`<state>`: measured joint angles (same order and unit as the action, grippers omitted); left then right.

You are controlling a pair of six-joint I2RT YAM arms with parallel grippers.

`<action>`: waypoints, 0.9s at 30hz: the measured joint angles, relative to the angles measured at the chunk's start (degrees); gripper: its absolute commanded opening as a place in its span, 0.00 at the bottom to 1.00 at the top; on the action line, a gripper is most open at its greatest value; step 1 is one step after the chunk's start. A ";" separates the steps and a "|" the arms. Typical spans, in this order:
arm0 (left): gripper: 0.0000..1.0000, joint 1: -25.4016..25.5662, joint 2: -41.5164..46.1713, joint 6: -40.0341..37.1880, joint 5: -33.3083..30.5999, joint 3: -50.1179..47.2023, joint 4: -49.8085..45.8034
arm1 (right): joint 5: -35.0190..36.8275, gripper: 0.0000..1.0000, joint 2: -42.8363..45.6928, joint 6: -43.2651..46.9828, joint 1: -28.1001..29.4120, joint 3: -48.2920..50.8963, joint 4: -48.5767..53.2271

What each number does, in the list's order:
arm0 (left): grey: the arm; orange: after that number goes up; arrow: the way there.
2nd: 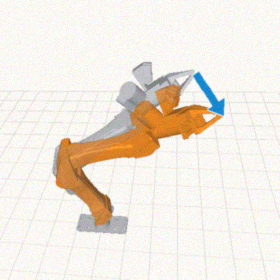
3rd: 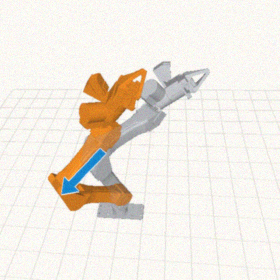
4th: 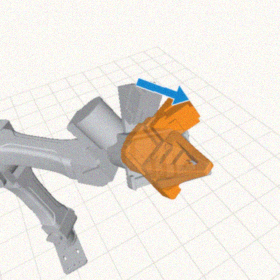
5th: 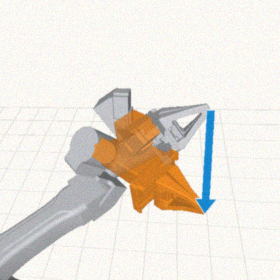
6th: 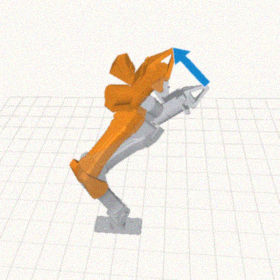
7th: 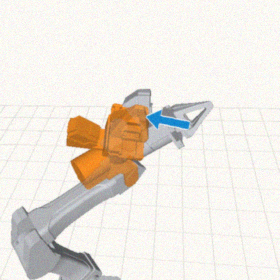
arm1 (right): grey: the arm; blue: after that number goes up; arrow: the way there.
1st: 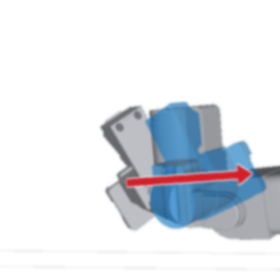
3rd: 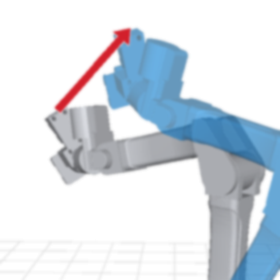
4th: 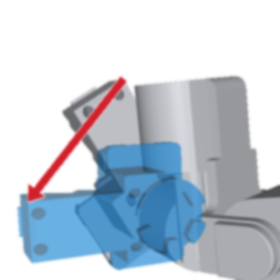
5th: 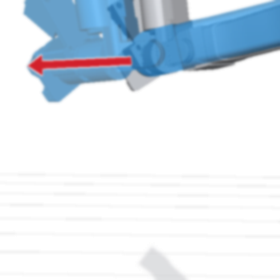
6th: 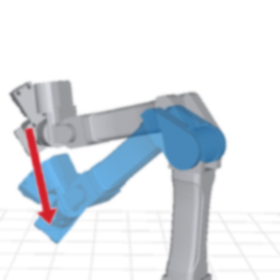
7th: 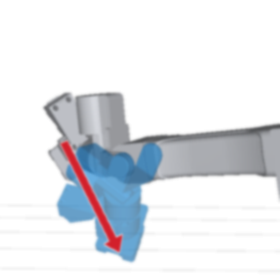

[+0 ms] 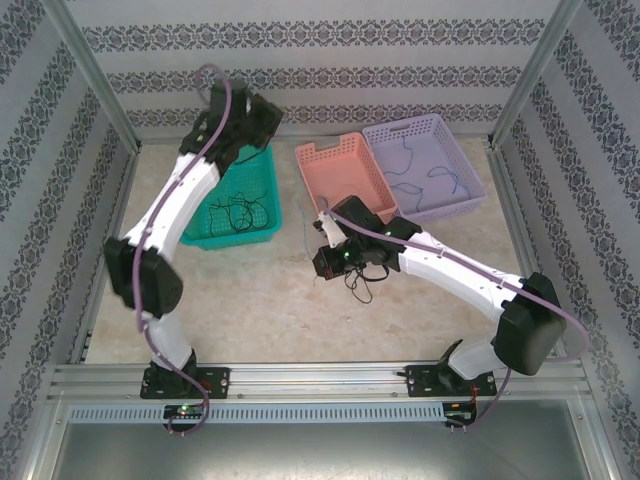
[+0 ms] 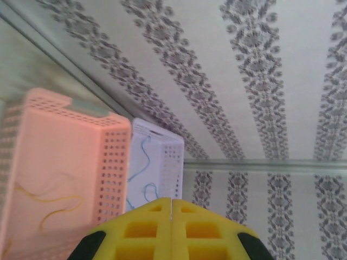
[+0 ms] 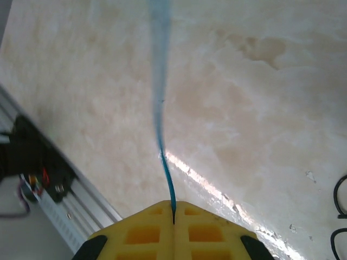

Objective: Untangle the cables

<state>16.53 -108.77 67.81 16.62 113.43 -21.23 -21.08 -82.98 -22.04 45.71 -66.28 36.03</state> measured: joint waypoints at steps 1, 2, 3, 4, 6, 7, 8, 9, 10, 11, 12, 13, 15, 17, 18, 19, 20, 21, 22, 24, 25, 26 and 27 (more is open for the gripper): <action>0.00 0.00 -3.50 -0.59 2.36 4.68 -1.38 | 0.26 0.00 0.11 1.77 0.72 0.00 -0.09; 0.00 0.17 -6.95 -1.05 4.46 9.38 -3.28 | 0.59 0.00 0.26 3.72 1.36 -0.33 -0.66; 0.00 0.42 -10.91 -1.51 6.71 14.62 -4.74 | 0.94 0.00 0.57 5.22 1.79 -0.55 -1.18; 0.00 0.63 -14.08 -1.68 8.50 18.67 -6.03 | 1.25 0.00 0.96 6.36 2.14 -0.70 -1.60; 0.00 1.03 -21.20 -1.77 12.50 27.91 -8.52 | 2.25 0.00 2.10 8.68 2.91 -0.74 -2.40; 0.00 1.14 -23.58 -1.70 13.97 30.64 -9.05 | 2.78 0.00 2.54 9.44 3.23 -0.74 -2.62; 0.00 1.33 -26.01 -1.60 15.58 33.18 -9.46 | 3.08 0.00 2.86 10.23 3.37 -0.74 -2.71; 0.00 1.49 -27.63 -1.53 16.81 34.42 -9.46 | 3.37 0.00 3.10 10.84 3.50 -0.74 -2.62; 0.00 1.60 -28.68 -1.44 17.70 34.91 -9.46 | 3.54 0.00 3.21 11.32 3.54 -0.72 -2.34; 0.00 1.70 -29.35 -1.42 18.38 34.95 -9.44 | 3.65 0.00 3.23 11.67 3.58 -0.70 -1.97; 0.00 1.79 -29.88 -1.40 18.99 34.95 -9.42 | 3.65 0.00 3.30 12.02 3.56 -0.61 -1.53; 0.00 1.86 -30.14 -1.40 19.47 34.95 -9.29 | 3.65 0.00 3.39 12.15 3.48 -0.35 -1.31; 0.00 2.01 -30.21 -1.40 20.15 34.95 -9.07 | 3.37 0.00 3.87 12.41 2.75 0.44 -0.63; 0.00 2.16 -30.14 -1.40 20.61 35.17 -7.89 | 2.73 0.00 4.31 12.70 1.64 1.05 0.07; 0.00 2.29 -30.12 -1.42 20.87 35.34 -7.26 | 2.54 0.00 4.39 13.05 1.11 1.11 0.63; 0.00 2.51 -30.05 -1.44 21.00 35.36 -6.69 | 2.56 0.00 4.42 13.31 0.87 1.11 1.07; 0.00 2.62 -29.92 -1.46 21.29 35.39 -6.58 | 2.58 0.06 4.42 13.49 0.79 1.11 1.38; 0.00 2.89 -29.73 -1.66 21.59 35.39 -6.58 | 2.58 0.16 4.42 13.55 0.76 1.11 1.77; 0.00 3.06 -29.49 -2.05 21.92 35.39 -6.58 | 2.54 0.24 4.52 13.57 0.63 1.18 2.10; 0.00 3.43 -28.72 -3.41 22.12 35.39 -6.40 | 1.86 0.33 5.38 13.40 0.39 1.73 3.30; 0.00 3.67 -28.13 -4.39 22.40 35.39 -6.47 | 1.77 0.35 6.19 13.38 0.09 2.21 3.93; 0.00 3.76 -27.34 -5.31 22.77 35.36 -6.67 | 1.86 0.37 7.13 13.18 -0.17 2.47 4.57; 0.00 3.80 -26.21 -6.38 23.47 35.26 -7.04 | 2.23 0.39 8.35 13.00 -0.70 2.56 5.11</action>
<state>20.34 -134.98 61.43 40.10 148.68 -28.27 -18.85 -74.63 -9.04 45.01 -63.72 41.15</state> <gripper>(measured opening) 0.057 0.362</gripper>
